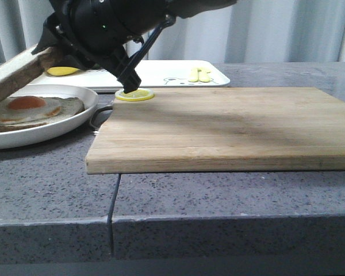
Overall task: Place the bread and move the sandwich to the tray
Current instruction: 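Lower the bread slice onto the egg toast with the right gripper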
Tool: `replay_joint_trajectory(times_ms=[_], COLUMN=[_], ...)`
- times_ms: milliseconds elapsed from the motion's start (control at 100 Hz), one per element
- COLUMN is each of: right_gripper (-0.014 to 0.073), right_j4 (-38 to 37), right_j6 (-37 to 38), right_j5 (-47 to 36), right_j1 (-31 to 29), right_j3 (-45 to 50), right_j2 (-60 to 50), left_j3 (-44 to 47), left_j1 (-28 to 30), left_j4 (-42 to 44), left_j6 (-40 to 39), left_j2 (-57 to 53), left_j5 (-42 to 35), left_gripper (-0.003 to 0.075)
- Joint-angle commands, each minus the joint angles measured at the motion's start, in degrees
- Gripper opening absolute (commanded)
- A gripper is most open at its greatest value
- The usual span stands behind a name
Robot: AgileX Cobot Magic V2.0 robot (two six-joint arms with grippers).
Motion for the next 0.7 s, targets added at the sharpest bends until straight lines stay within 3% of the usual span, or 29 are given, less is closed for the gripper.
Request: replay_joint_trajectory(times_ms=[0,160,420,520,690], right_gripper=[-0.0075,0.0060,0.0370,0.0420,0.0422], right_j4=[4.04,4.04,4.04,3.99,3.99], right_j6=[-0.61,-2.01,-2.47,-2.59,-2.59], right_j5=[1.41,0.96,0.20,0.02,-0.41], right_j1=[-0.03,-0.03,-0.03,-0.03,-0.08], right_j3=[-1.77,-1.73,-1.73,-1.73,-1.73], right_j2=[-2.71,-2.23,-2.16,-2.16,-2.16], left_j3=[-2.06,-2.06,-2.06,-2.06,-2.06], left_j1=[0.11,0.11,0.11,0.11,0.11], left_j4=[-0.71,-0.71,-0.71,-0.71,-0.71], left_j6=[-0.23,-0.23,-0.23,-0.23,-0.23], left_j2=[0.44,0.44,0.44,0.44,0.44], left_j5=[-3.79,-3.79,-3.79,-3.79,-3.79], left_gripper=[0.0513,0.0513,0.0513,0.0513,0.0513])
